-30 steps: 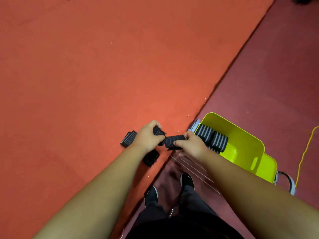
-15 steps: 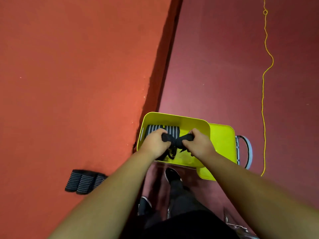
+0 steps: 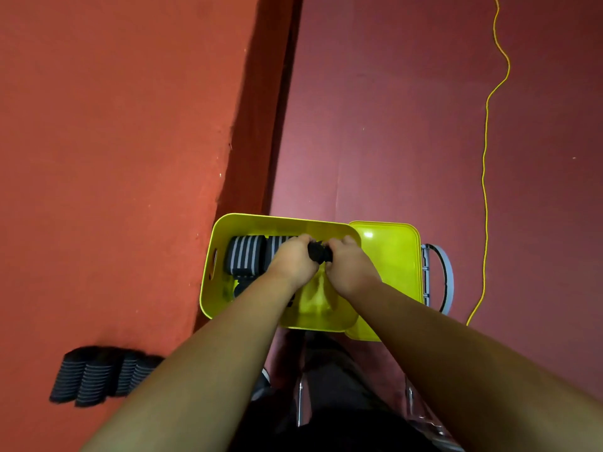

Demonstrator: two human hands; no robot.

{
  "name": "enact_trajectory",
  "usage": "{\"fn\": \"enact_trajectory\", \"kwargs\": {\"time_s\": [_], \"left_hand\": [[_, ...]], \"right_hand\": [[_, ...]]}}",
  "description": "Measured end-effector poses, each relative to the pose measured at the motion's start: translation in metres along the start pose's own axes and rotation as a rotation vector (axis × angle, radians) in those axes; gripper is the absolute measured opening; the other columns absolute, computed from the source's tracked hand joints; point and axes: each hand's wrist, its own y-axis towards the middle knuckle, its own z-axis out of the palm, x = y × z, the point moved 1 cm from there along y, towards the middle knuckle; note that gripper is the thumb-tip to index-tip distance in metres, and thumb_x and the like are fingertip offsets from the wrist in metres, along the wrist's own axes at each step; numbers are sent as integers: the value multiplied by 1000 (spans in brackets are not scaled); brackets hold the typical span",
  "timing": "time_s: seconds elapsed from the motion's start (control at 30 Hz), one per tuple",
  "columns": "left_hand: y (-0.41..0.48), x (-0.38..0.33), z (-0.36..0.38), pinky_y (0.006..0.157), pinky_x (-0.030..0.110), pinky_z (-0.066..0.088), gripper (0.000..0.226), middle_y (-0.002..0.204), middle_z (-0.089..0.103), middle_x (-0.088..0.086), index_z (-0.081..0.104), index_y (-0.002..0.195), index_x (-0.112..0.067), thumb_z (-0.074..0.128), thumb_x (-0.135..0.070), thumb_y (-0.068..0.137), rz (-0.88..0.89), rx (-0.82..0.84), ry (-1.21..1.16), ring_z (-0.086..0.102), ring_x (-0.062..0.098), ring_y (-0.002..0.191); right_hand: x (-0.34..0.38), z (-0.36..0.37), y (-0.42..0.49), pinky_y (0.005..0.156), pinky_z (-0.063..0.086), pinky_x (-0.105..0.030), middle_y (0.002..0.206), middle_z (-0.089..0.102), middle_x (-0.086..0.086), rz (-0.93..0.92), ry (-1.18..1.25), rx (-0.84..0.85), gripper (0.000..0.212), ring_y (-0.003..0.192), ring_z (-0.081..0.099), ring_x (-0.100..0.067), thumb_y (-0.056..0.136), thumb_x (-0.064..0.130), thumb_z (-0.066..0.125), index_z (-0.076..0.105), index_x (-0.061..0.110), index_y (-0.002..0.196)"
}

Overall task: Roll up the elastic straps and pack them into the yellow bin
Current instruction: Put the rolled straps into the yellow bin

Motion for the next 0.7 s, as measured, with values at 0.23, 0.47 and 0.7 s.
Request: {"fn": "enact_trajectory", "kwargs": {"time_s": [0.23, 0.47, 0.7], "left_hand": [[30, 11, 20, 97, 37, 52, 42, 123, 62, 14, 73, 130, -17, 77, -10, 88, -20, -32, 18, 66, 38, 111], [43, 24, 29, 92, 47, 54, 40, 129, 54, 10, 57, 125, -12, 76, -6, 90, -38, -88, 23, 63, 35, 106], [50, 34, 36, 83, 37, 49, 25, 119, 58, 5, 59, 106, -17, 60, 5, 96, -65, -86, 48, 63, 30, 97]], "right_hand": [[-7, 10, 38, 102, 49, -44, 135, 50, -18, 59, -17, 99, 37, 121, 62, -41, 101, 6, 54, 59, 9, 138], [-10, 23, 70, 106, 47, -40, 142, 58, -19, 154, 6, 165, 38, 131, 60, -38, 103, 11, 59, 58, 8, 141], [-15, 35, 99, 105, 51, -40, 140, 67, -18, 223, 77, 219, 40, 131, 63, -38, 104, 14, 60, 59, 8, 144]]}}
